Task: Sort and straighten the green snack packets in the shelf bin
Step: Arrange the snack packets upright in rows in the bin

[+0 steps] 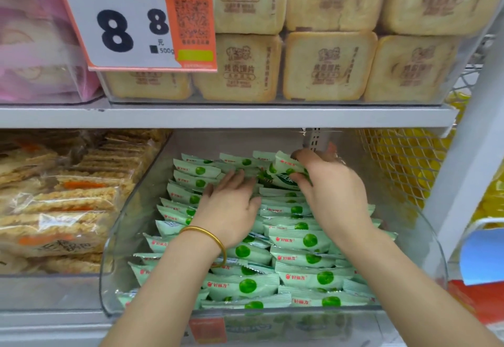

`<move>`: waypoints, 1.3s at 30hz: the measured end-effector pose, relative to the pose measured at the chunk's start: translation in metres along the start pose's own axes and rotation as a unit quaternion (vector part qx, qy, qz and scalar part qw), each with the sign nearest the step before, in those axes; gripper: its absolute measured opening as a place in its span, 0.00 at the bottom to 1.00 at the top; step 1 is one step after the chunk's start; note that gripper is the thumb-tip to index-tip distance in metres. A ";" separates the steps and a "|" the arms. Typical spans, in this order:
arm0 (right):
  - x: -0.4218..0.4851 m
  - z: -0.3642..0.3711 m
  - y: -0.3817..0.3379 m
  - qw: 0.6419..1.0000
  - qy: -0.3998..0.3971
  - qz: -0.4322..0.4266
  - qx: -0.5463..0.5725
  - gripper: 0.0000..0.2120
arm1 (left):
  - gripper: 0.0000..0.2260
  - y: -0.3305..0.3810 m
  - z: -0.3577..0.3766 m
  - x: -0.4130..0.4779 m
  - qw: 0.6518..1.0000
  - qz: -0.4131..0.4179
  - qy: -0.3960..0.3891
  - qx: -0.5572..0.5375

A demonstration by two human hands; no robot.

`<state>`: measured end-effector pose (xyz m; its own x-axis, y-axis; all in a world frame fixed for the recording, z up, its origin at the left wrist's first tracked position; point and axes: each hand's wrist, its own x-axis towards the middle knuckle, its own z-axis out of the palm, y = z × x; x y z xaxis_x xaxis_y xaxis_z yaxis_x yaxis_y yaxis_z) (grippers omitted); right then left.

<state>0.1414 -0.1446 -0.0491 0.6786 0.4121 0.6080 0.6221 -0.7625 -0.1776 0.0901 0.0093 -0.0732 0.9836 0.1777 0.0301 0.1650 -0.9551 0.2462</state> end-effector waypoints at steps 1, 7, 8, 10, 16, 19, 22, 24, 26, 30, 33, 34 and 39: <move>0.001 0.000 -0.001 1.000 -0.007 -0.003 -0.015 0.12 | 0.23 0.000 0.001 0.000 1.000 0.000 -0.003 0.008; 0.010 0.004 -0.002 0.994 -0.073 -0.004 -0.083 0.20 | 0.23 -0.001 0.000 -0.002 1.000 0.002 -0.001 -0.004; 0.012 0.004 -0.003 0.994 -0.076 0.001 -0.082 0.20 | 0.23 -0.001 -0.001 -0.003 1.000 0.004 0.000 -0.006; 0.014 0.005 -0.005 0.993 -0.080 0.008 -0.085 0.22 | 0.23 0.000 -0.003 -0.004 1.000 0.009 0.002 -0.013; 0.014 0.003 -0.016 0.985 -0.131 0.020 -0.113 0.23 | 0.23 0.000 -0.005 -0.007 1.000 0.011 0.003 -0.020; 0.025 0.007 -0.014 0.978 -0.188 0.010 -0.092 0.23 | 0.23 0.000 -0.005 -0.007 1.000 0.014 0.008 -0.023; 0.035 0.013 -0.010 0.958 -0.269 -0.021 -0.094 0.21 | 0.24 0.000 -0.005 -0.008 0.999 0.016 0.020 -0.037; 0.032 0.014 -0.004 0.955 -0.283 -0.028 -0.088 0.21 | 0.24 0.000 -0.006 -0.008 0.998 0.015 0.026 -0.048; 0.022 0.011 0.001 0.970 -0.226 -0.049 -0.076 0.22 | 0.25 0.001 -0.006 -0.007 0.997 0.010 0.034 -0.065; 0.004 -0.004 -0.003 0.968 -0.238 -0.081 -0.027 0.23 | 0.27 0.002 -0.006 -0.005 0.993 -0.007 0.038 -0.114; -0.004 -0.006 -0.002 0.956 -0.276 -0.080 -0.063 0.29 | 0.28 0.002 -0.007 -0.005 0.992 -0.011 0.041 -0.123; -0.005 -0.004 -0.002 0.955 -0.278 -0.078 -0.073 0.33 | 0.28 0.002 -0.006 -0.004 0.991 -0.011 0.042 -0.123; -0.007 0.005 -0.003 0.938 -0.335 -0.061 -0.061 0.33 | 0.28 0.003 -0.005 -0.003 0.992 -0.020 0.041 -0.120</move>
<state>0.1365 -0.1430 -0.0566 0.7243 0.6894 -0.0122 0.6890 -0.7243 -0.0244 0.0876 0.0071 -0.0675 0.9657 0.2426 0.0925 0.1719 -0.8644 0.4725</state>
